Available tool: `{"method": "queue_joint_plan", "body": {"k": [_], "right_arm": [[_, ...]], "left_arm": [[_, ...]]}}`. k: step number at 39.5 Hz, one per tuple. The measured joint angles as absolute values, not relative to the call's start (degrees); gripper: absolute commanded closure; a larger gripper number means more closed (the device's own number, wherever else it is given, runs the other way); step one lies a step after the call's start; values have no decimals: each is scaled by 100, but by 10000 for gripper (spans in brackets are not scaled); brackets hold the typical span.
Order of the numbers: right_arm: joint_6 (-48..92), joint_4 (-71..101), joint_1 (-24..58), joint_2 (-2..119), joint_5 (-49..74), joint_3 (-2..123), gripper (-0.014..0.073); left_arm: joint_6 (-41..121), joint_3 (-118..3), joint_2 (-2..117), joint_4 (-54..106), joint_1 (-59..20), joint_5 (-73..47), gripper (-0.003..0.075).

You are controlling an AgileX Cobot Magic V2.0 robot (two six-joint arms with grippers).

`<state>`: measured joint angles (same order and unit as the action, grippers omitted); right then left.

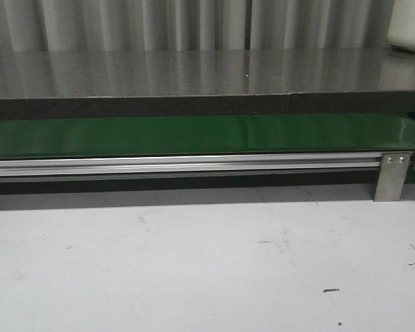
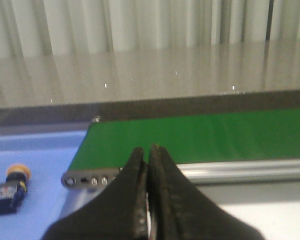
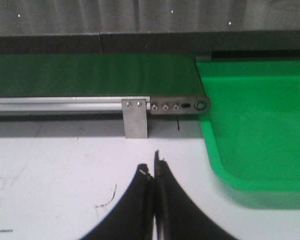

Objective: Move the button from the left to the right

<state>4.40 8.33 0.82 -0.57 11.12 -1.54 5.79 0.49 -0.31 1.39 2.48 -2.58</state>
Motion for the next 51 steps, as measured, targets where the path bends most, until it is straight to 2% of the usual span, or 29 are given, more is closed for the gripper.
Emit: {"method": "queue_joint_plan", "body": {"k": [6, 9, 14, 20, 31, 35, 37, 39, 41, 43, 45, 47, 51], "right_arm": [[440, 833, 82, -57, 697, 0, 662], [440, 833, 82, -57, 671, 453, 662], [440, 833, 82, 149, 861, 1466, 660], [440, 833, 82, 1151, 1619, 2410, 660], [440, 833, 82, 2608, 2311, 3092, 652], [440, 833, 82, 2661, 2311, 3092, 570], [440, 833, 82, 2661, 2287, 3097, 498], [440, 833, 82, 2661, 2287, 3097, 400], [440, 833, 82, 2661, 2287, 3097, 264], [440, 833, 82, 2661, 2287, 3097, 119], [440, 833, 82, 2661, 2287, 3097, -7], [440, 833, 82, 2661, 2287, 3097, -78], [440, 833, 82, 2661, 2287, 3097, -52]], "left_arm": [[579, 49, -31, 185, 248, 1158, 741], [579, -117, -31, 195, 248, 1378, 741], [579, -1129, 181, 197, 248, 546, 741], [579, -2121, 1156, 197, 248, -689, 741], [579, -2601, 2490, 197, 248, -1361, 731], [579, -2601, 2546, 197, 248, -1400, 597], [579, -2601, 2546, 197, 248, -1400, 475], [579, -2601, 2546, 197, 248, -1400, 353], [579, -2601, 2546, 197, 248, -1400, 224], [579, -2601, 2546, 197, 248, -1400, 126], [579, -2601, 2546, 197, 248, -1400, 73], [579, -2601, 2546, 197, 248, -1400, 52], [579, -2601, 2546, 197, 248, -1400, 51]]}}
